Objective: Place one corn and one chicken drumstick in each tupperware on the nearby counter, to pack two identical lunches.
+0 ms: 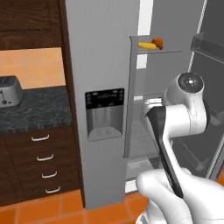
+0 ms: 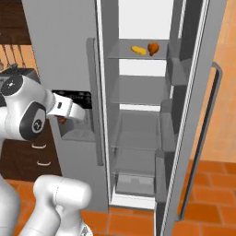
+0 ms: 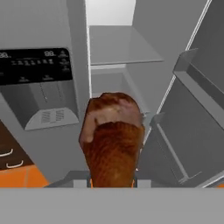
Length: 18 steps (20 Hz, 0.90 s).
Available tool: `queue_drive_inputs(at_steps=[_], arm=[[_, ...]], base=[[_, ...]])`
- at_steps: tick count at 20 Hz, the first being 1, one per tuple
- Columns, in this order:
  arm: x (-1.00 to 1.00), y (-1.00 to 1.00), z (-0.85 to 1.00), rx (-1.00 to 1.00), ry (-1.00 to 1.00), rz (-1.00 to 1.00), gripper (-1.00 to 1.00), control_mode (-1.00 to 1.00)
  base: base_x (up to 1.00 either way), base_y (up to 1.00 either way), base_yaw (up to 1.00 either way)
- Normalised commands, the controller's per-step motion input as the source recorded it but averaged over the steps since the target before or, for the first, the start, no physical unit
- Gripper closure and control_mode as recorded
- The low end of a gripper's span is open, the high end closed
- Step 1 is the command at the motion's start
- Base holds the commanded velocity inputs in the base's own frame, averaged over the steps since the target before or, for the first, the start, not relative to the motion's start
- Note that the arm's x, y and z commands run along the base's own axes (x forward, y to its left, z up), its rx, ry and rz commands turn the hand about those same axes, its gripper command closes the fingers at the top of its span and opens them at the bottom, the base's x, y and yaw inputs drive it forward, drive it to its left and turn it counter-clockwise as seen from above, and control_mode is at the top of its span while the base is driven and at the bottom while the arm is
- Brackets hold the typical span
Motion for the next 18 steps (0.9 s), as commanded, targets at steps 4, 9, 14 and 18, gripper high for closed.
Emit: queue_drive_inputs(at_steps=[4,9,14,18], arm=[[0.0,0.0,0.0,0.0,0.0,0.0,1.0,1.0],[0.0,0.0,0.0,0.0,0.0,0.0,1.0,1.0],[0.0,0.0,0.0,0.0,0.0,0.0,1.0,1.0],[0.0,0.0,0.0,0.0,0.0,0.0,1.0,1.0]], base=[[-0.32,1.0,0.0],[0.57,0.98,0.0],[-0.34,1.0,0.01],[-0.3,1.0,0.0]])
